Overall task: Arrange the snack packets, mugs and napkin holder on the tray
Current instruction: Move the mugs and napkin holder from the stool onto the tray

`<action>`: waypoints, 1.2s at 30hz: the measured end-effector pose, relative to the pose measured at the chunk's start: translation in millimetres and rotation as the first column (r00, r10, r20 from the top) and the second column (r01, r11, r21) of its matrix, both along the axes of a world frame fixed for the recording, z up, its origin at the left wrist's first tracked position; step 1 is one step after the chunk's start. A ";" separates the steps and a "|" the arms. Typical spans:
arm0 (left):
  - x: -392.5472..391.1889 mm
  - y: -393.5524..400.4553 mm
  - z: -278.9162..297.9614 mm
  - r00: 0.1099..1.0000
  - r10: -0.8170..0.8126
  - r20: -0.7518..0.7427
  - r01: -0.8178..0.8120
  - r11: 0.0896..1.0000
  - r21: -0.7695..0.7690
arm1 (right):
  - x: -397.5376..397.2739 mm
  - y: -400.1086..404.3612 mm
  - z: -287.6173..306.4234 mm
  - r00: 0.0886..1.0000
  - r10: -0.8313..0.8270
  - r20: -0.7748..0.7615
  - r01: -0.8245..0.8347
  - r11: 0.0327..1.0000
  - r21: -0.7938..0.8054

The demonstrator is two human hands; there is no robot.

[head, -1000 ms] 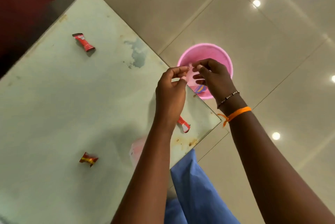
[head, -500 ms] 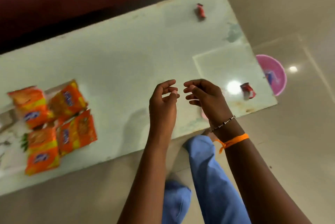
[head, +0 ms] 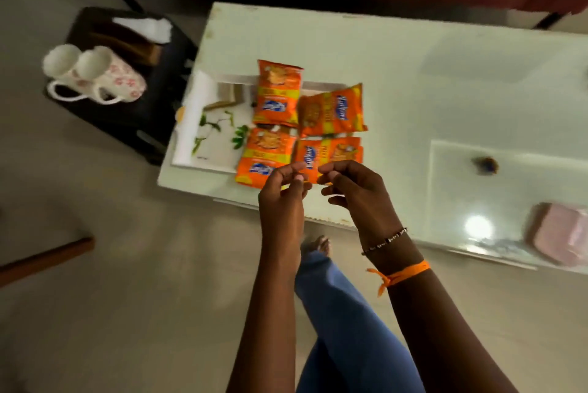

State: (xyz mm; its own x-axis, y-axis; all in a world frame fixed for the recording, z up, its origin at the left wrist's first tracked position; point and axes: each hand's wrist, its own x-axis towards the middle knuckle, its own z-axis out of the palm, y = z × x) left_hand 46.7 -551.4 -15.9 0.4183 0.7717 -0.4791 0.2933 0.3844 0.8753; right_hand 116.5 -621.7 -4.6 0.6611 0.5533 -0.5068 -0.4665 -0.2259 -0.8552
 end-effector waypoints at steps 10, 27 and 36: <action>-41.4 171.0 -9.2 0.986 0.164 -0.026 -0.164 0.986 -0.022 | -30.7 183.9 -12.0 0.988 0.150 -0.036 -0.151 0.989 -0.007; -111.8 394.7 -38.9 0.946 0.318 -0.064 -0.322 0.942 -0.089 | -98.0 415.5 -43.0 0.968 0.244 0.051 -0.231 0.956 -0.181; -142.3 515.7 -59.3 0.933 0.183 -0.311 -0.170 0.983 0.070 | -135.7 495.5 -83.9 0.972 -0.029 0.234 0.124 0.906 -0.405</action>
